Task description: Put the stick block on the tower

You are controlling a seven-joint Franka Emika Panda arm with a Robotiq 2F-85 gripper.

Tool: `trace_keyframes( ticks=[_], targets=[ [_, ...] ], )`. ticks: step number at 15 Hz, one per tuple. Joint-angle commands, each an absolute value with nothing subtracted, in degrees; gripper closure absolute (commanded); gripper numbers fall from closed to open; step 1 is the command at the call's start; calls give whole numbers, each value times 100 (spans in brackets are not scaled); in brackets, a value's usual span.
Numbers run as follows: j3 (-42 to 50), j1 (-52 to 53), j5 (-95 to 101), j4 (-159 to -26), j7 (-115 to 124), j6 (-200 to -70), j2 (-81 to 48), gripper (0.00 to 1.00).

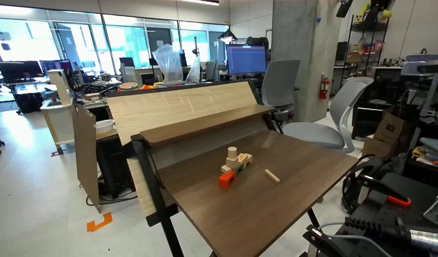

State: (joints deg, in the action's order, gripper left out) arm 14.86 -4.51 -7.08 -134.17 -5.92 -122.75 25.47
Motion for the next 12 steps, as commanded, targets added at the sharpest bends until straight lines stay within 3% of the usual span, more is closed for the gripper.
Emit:
trace_keyframes(
  ticks=[1,6,12],
  targets=[
    [1378,-579,-773,-13402,-643,-12258,2530,0],
    [1212,-613,-658,-13411,-304,-12530,2086,0],
    [993,-527,-757,-13721,8,-14274,705,0]
  ],
)
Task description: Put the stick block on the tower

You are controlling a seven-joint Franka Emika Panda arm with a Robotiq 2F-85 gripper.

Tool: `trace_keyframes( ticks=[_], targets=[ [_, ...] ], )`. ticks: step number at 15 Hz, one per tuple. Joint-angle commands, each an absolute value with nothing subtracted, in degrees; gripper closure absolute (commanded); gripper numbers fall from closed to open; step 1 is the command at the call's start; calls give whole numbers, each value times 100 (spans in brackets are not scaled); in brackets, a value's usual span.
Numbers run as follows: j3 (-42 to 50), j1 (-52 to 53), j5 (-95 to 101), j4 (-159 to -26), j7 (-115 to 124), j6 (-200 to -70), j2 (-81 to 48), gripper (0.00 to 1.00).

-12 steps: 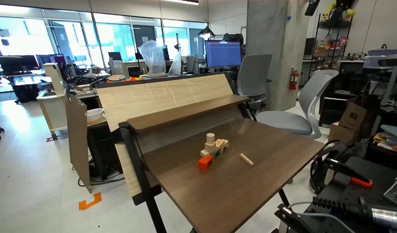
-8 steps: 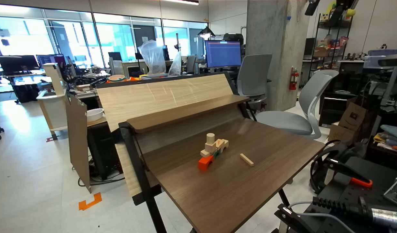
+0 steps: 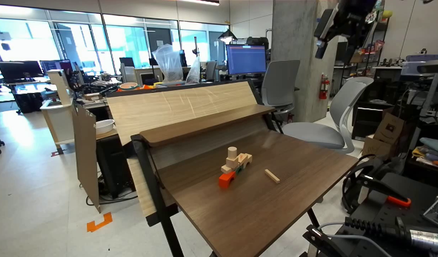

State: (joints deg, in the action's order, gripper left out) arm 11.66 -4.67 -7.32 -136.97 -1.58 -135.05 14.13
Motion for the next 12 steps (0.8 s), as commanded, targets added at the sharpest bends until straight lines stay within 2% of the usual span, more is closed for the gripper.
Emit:
trace_keyframes(
  ticks=[1,12],
  targets=[
    [958,-521,-745,-13738,25,-14545,434,0],
    [773,-410,-229,-13582,322,-16572,-1959,0]
  ],
)
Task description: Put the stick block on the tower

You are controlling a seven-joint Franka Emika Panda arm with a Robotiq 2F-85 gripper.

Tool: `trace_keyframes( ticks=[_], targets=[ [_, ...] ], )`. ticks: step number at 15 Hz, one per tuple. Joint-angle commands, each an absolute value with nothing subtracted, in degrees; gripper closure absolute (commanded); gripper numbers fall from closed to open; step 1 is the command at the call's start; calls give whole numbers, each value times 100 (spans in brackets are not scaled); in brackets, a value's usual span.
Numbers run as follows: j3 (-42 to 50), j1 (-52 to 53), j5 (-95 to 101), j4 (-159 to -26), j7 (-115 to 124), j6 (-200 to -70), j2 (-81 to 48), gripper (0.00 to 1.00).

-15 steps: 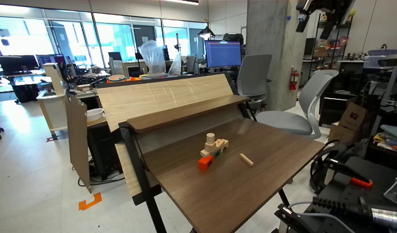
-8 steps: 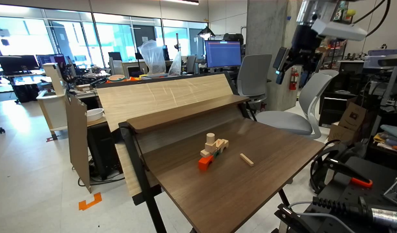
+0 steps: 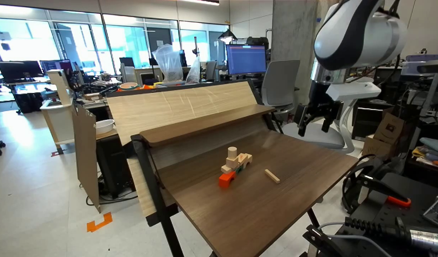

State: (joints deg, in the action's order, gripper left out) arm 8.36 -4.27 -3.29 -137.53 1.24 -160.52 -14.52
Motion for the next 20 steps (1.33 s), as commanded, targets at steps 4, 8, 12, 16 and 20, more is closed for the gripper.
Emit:
trace_keyframes(
  ticks=[4,8,12,16,20],
  targets=[
    [573,-360,-424,-13482,452,-17171,-2565,0],
    [395,-228,-439,-13464,589,-17437,-2937,0],
    [307,-216,-389,-13543,507,-17390,-2922,0],
    [237,-211,-395,-13542,502,-17484,-2958,0],
    [237,-211,-395,-13542,502,-17488,-2958,0]
  ],
)
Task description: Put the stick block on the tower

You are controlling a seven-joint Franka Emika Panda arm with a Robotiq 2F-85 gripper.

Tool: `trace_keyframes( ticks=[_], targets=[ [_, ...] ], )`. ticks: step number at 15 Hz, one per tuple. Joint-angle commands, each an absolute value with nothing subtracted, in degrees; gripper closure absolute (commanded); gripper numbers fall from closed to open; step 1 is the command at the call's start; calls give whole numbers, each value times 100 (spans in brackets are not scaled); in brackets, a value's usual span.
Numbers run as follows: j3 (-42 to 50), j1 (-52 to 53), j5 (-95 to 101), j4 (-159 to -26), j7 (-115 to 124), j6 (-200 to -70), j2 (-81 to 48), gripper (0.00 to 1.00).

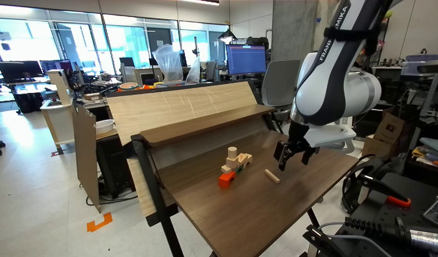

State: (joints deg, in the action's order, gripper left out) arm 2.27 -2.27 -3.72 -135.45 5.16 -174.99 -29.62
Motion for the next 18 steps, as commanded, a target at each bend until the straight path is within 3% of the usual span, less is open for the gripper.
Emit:
trace_keyframes(
  ticks=[1,18],
  targets=[
    [237,-211,-395,-13542,502,-17489,-2958,0],
    [61,-261,-509,-13254,556,-17260,-3023,0]
  ],
)
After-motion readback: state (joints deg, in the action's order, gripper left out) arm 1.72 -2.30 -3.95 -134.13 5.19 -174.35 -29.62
